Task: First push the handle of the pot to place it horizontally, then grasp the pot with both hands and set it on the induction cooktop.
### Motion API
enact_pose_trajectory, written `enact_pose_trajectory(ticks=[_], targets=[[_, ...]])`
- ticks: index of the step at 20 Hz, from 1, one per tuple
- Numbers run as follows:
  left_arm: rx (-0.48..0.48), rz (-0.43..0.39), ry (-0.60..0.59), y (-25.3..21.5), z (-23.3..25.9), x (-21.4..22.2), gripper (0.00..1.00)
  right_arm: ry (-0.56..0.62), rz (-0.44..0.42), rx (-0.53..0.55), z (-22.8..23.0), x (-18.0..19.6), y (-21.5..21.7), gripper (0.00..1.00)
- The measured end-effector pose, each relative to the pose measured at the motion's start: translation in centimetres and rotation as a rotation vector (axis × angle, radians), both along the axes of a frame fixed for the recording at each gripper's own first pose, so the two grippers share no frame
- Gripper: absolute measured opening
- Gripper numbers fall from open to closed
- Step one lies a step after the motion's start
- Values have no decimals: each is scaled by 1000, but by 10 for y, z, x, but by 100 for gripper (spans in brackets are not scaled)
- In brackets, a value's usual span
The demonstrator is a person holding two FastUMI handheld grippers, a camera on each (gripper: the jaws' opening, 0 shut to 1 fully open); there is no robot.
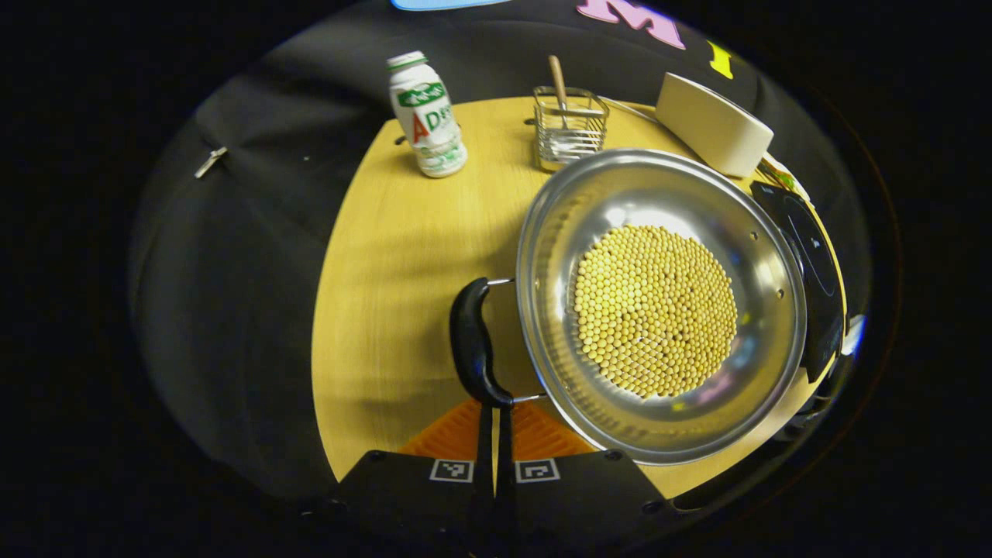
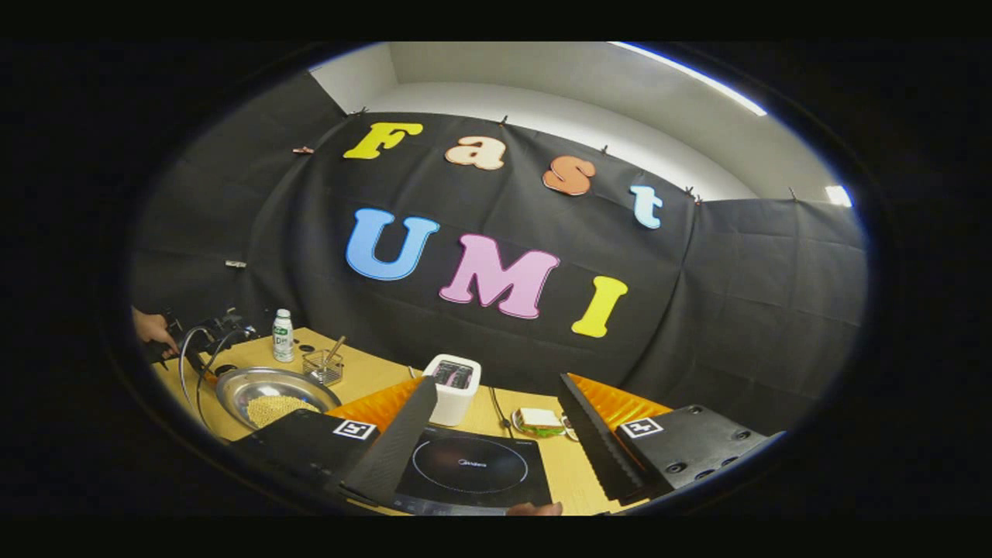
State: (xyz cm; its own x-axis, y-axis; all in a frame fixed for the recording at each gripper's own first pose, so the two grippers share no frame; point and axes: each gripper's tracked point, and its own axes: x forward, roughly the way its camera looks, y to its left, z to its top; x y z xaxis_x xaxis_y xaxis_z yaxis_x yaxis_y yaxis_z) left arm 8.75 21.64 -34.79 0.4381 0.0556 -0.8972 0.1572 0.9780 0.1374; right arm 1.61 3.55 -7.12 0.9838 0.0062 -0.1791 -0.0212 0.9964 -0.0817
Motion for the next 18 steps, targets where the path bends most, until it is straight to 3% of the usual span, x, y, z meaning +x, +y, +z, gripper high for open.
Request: enact_pose_trajectory(ticks=[5,8,9,12,13,14,16,18], targets=[[44,66,-203,15,47,-21,5,62,63,50,-23,5,21,98],[-28,93,-449,10,93,-9,5,136,146,113,-44,11,53,98],[-57,100,-498,8,101,-6,10,166,172,133,-53,13,63,98],[-130,106,-543,3,112,-11,55,252,230,190,-78,20,97,98],[-136,106,-542,3,108,-7,60,278,244,210,-88,22,107,98],[-136,106,-544,4,103,-5,82,306,255,231,-95,24,116,98],[-155,89,-548,-1,103,1,98,358,267,269,-111,29,135,99],[-172,72,-521,-7,92,6,97,406,271,290,-127,35,152,99]])
